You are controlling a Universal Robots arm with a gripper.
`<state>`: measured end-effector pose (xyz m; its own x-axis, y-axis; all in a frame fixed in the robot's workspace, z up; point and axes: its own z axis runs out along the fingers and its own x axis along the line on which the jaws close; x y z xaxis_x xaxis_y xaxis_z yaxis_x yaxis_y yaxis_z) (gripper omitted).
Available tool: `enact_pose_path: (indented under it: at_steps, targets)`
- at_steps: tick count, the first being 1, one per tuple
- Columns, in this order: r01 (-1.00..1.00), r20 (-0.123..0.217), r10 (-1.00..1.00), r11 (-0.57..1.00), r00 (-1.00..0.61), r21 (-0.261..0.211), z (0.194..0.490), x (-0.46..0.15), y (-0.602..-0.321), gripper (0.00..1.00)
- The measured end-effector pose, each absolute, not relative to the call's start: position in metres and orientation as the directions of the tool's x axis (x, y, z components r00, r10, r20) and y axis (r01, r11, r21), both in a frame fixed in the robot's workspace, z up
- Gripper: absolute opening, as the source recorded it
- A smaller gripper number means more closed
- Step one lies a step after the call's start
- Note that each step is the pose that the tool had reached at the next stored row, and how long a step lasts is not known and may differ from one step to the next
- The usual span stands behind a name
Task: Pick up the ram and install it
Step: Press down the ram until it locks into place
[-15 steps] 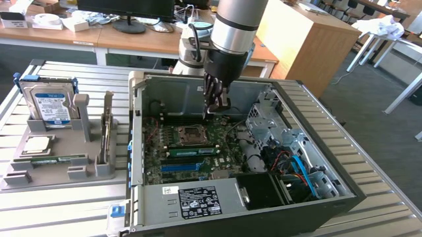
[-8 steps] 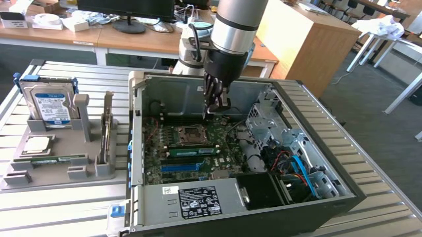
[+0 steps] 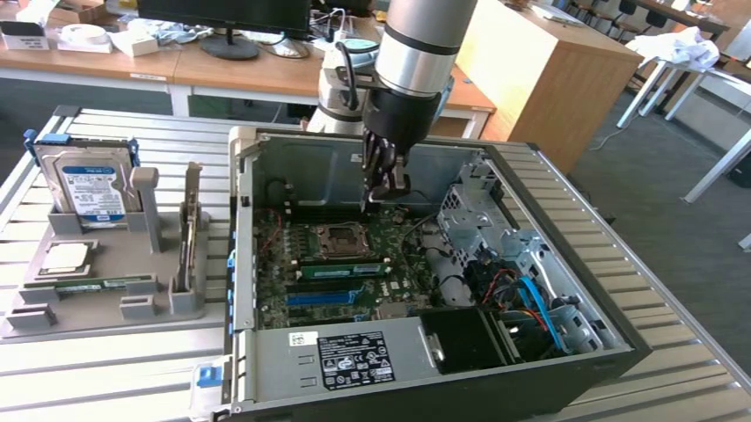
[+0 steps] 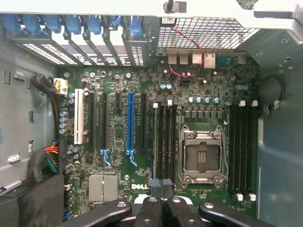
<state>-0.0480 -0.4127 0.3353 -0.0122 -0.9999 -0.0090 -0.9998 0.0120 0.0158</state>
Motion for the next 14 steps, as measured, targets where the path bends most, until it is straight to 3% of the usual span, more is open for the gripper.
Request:
enact_pose_path:
  at_steps: [14]
  targets:
    - [-0.969, -0.009, -0.969, 0.246, -0.246, 0.016, 0.3341, -0.0480, -0.4127, 0.10]
